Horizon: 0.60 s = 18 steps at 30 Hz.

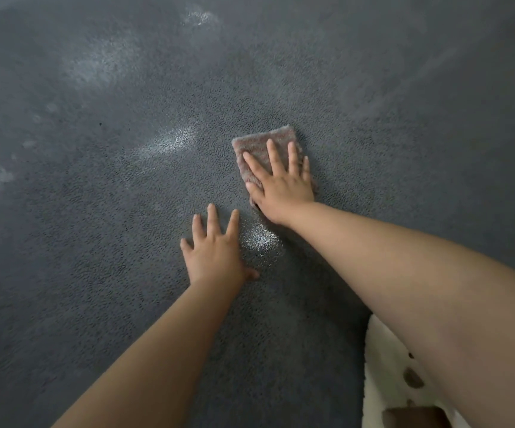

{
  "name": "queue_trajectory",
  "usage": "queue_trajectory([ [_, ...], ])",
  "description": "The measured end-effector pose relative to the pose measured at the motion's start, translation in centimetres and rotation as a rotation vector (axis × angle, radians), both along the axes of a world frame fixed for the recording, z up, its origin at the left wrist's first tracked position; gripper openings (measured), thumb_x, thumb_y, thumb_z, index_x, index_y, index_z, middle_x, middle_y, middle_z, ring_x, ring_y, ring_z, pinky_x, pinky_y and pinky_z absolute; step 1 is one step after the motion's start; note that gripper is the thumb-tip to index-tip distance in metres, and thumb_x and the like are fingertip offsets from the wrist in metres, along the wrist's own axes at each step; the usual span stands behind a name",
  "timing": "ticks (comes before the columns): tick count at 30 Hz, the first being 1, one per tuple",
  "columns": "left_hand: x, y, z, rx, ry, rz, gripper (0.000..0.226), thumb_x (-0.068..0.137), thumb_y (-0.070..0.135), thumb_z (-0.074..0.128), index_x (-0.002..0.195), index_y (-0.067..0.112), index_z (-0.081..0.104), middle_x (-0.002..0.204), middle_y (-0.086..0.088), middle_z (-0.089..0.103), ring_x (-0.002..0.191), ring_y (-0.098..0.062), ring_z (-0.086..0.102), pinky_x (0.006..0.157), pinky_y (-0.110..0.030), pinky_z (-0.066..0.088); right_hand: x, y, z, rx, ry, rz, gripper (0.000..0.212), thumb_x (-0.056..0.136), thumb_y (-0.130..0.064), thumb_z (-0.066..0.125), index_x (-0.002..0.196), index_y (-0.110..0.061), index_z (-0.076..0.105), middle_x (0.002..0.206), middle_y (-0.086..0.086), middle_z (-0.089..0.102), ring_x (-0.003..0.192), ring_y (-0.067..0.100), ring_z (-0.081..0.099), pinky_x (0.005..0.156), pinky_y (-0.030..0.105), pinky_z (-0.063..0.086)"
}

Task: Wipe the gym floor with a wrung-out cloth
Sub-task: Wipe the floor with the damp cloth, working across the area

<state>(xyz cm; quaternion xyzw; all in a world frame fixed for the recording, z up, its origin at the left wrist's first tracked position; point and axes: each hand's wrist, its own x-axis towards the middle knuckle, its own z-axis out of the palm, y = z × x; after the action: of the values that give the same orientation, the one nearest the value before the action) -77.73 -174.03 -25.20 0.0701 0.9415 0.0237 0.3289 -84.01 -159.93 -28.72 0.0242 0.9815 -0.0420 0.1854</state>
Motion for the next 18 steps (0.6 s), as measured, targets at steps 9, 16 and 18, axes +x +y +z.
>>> queue_trajectory([
  [9, -0.3, 0.1, 0.0, -0.034, -0.003, -0.035, 0.114, 0.072, 0.059, 0.069, 0.149, 0.032, -0.011, 0.156, -0.006, -0.021, 0.144, -0.034, -0.009, 0.114, -0.051, 0.018, -5.9, -0.2, 0.0, 0.012, -0.019, -0.09, 0.059, 0.096, -0.059, 0.017, 0.147, -0.045, -0.008, 0.157, 0.001, -0.02, 0.141, 0.038, -0.022, 0.114, 0.055, -0.009],
  [16, -0.1, -0.2, -0.2, -0.037, 0.006, -0.04, 0.114, 0.073, 0.06, 0.067, 0.148, 0.033, -0.014, 0.155, -0.006, -0.022, 0.144, -0.034, -0.011, 0.115, -0.051, 0.017, -7.7, 0.9, -0.3, -0.006, 0.063, -0.125, 0.054, 0.098, -0.049, 0.019, 0.148, -0.044, -0.001, 0.159, -0.002, -0.013, 0.143, 0.034, -0.017, 0.115, 0.05, -0.008],
  [18, -0.1, -0.1, -0.2, -0.045, 0.001, -0.041, 0.114, 0.073, 0.061, 0.067, 0.148, 0.033, -0.015, 0.155, -0.005, -0.022, 0.144, -0.034, -0.011, 0.115, -0.05, 0.017, -7.7, 2.1, -0.4, 0.007, 0.071, -0.166, 0.054, 0.099, -0.048, 0.019, 0.148, -0.043, -0.003, 0.159, -0.001, -0.013, 0.144, 0.032, -0.017, 0.116, 0.048, -0.009],
])
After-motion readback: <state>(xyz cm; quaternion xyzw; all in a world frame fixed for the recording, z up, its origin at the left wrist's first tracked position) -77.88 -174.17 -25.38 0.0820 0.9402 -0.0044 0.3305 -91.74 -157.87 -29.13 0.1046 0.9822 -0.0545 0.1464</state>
